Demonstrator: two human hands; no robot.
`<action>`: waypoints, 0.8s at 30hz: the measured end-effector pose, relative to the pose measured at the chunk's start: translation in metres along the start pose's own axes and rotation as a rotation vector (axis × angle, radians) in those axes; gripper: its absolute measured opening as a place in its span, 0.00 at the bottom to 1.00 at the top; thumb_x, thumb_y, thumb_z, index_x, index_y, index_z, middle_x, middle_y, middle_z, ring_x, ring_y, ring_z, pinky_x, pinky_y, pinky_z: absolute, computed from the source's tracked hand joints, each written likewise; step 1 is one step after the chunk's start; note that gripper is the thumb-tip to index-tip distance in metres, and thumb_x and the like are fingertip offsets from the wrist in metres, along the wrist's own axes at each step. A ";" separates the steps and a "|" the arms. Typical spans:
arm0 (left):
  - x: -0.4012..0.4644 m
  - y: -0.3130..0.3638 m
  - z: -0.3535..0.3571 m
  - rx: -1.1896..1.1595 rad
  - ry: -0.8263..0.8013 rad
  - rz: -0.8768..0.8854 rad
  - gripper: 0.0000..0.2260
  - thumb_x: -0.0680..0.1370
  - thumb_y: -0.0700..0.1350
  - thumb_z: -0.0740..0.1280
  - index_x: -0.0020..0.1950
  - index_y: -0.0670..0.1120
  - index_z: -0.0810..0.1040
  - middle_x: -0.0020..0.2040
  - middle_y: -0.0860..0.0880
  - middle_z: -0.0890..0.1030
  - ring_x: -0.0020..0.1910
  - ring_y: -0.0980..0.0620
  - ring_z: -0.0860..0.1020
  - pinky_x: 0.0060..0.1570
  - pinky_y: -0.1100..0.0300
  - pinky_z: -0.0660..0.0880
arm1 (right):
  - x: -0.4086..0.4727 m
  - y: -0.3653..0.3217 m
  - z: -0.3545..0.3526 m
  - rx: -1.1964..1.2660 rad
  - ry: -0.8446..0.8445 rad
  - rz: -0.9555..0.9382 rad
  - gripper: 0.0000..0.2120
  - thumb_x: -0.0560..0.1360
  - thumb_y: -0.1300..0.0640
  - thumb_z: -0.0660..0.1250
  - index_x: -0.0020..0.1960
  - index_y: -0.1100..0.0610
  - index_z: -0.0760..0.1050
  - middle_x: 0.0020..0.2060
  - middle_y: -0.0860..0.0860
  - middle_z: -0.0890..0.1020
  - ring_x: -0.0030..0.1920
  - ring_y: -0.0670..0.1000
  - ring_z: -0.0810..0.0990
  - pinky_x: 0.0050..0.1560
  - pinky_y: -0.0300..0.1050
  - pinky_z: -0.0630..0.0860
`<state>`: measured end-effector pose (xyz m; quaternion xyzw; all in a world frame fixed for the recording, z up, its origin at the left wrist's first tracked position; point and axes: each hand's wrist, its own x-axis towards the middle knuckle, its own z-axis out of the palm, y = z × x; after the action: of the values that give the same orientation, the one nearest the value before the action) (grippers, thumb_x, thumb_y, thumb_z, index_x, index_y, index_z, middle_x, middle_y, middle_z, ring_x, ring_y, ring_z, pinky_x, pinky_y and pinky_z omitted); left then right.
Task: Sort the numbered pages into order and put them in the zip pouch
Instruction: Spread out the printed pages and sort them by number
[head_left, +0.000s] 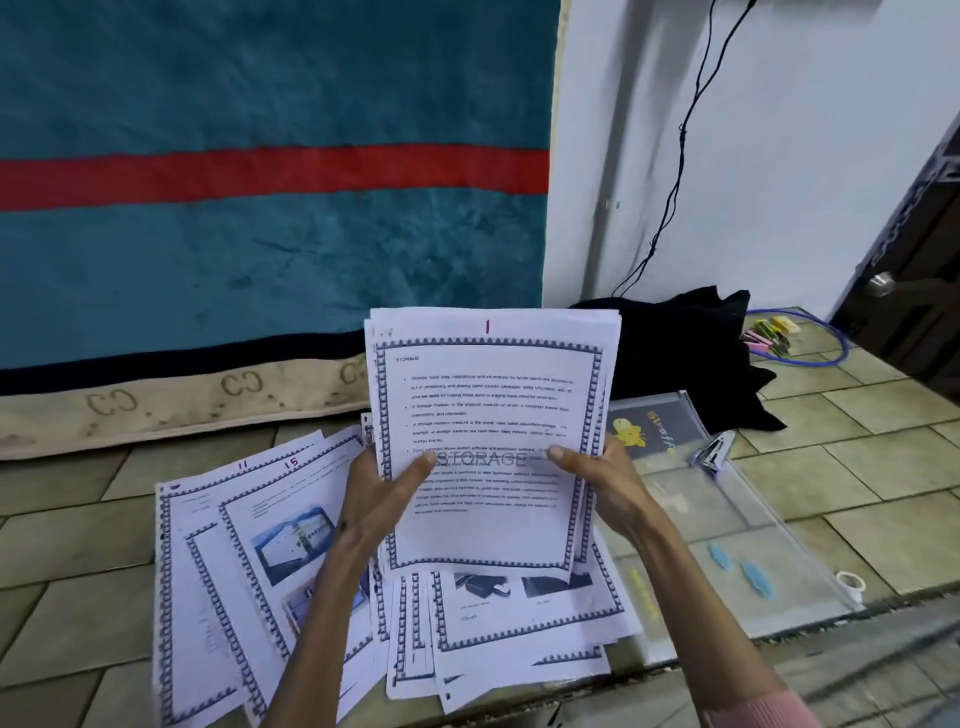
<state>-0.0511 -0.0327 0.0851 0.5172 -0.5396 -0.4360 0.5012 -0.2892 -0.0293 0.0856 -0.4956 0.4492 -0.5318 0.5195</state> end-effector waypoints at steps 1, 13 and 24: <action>-0.001 -0.003 0.003 0.004 -0.002 -0.011 0.07 0.73 0.42 0.71 0.44 0.55 0.79 0.37 0.62 0.82 0.42 0.64 0.80 0.39 0.70 0.76 | -0.001 0.003 0.003 0.031 0.018 0.001 0.28 0.54 0.50 0.78 0.53 0.56 0.79 0.48 0.49 0.86 0.51 0.49 0.83 0.50 0.38 0.79; 0.002 -0.016 -0.005 0.039 -0.005 0.003 0.12 0.69 0.42 0.74 0.48 0.56 0.79 0.38 0.65 0.82 0.41 0.70 0.80 0.39 0.74 0.76 | -0.007 0.009 0.001 -0.151 -0.007 -0.042 0.16 0.63 0.68 0.76 0.45 0.51 0.80 0.38 0.40 0.85 0.43 0.41 0.84 0.42 0.32 0.78; 0.000 -0.027 0.013 -0.053 0.058 -0.112 0.14 0.67 0.46 0.76 0.50 0.48 0.79 0.43 0.56 0.82 0.45 0.57 0.79 0.45 0.68 0.76 | -0.003 0.023 0.010 -0.040 0.121 -0.016 0.12 0.64 0.68 0.76 0.43 0.54 0.82 0.42 0.49 0.86 0.45 0.49 0.85 0.46 0.39 0.81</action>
<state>-0.0609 -0.0356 0.0569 0.5455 -0.4833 -0.4626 0.5048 -0.2773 -0.0269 0.0636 -0.4763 0.4865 -0.5557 0.4772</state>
